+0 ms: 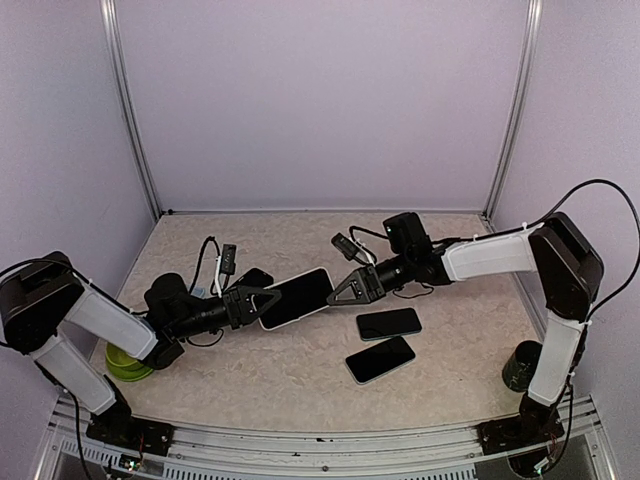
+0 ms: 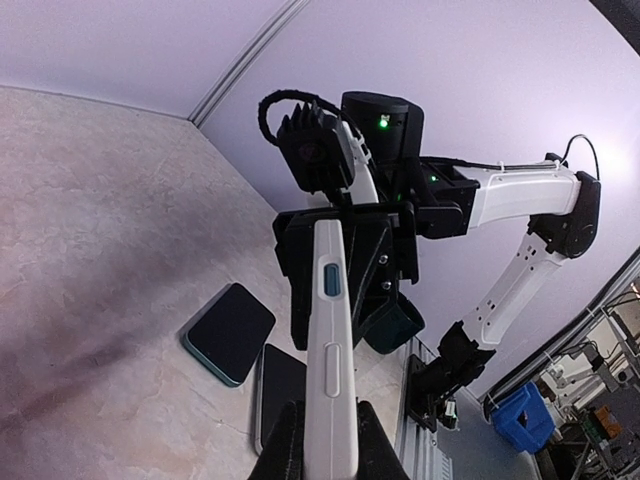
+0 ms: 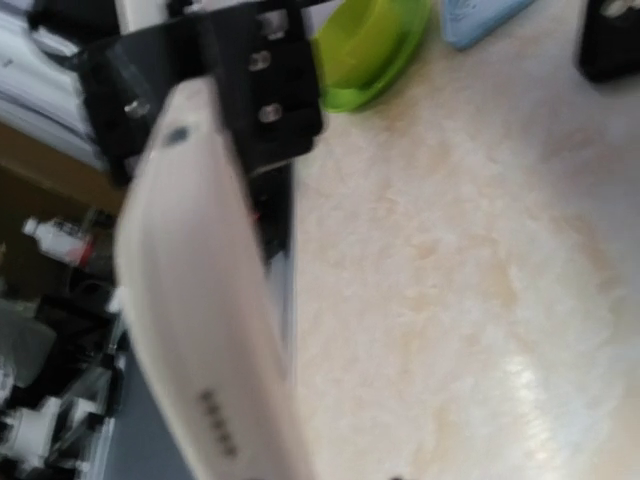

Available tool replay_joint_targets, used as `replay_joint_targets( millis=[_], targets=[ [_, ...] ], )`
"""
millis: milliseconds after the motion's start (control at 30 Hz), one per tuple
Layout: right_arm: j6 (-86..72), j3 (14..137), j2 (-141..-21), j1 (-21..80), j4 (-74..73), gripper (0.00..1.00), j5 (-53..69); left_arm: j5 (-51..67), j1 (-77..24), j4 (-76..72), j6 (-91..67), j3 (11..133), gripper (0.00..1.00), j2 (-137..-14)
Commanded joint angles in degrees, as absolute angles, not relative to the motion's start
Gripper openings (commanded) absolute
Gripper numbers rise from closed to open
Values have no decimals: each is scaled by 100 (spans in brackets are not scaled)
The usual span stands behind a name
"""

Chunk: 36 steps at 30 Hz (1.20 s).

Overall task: Put the phone into the phone case
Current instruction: Press the corner of the phone case at the bottom left corner of the phone case, then pass from the left arm to the right

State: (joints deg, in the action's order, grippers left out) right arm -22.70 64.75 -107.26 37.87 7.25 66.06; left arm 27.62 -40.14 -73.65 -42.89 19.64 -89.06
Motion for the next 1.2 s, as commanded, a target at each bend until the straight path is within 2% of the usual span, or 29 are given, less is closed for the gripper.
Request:
replay_joint_targets(
  millis=[0,233,400,433,467,833,1000,1167],
  targets=[
    [-1645,6742,-10696,3831,68,36,6086,2865,-4025,-7728,-4172,1968,0,-8889],
    [-196,6933,-10367,3831,-1006,65,5086,3019,-3993,-7608,-4211,2001,0,-8890],
    [656,6824,-9952,3832,-1164,89,4473,3125,-3958,-7410,-4235,2062,0,-8862],
    [758,6787,-9856,3828,-1150,97,4370,3128,-3955,-7391,-4236,2069,0,-8853],
    [858,6740,-9767,3831,-1110,99,4244,3131,-3955,-7363,-4239,2080,0,-8851],
    [2021,6302,-8954,3943,-672,100,3628,3257,-3946,-6760,-4410,2513,0,-9106],
    [3151,5572,-8418,4187,-39,100,3496,3400,-3946,-6587,-4569,2734,0,-9251],
    [3325,5474,-8137,4310,284,100,3389,3516,-3946,-6333,-4625,2949,0,-9338]
  ],
)
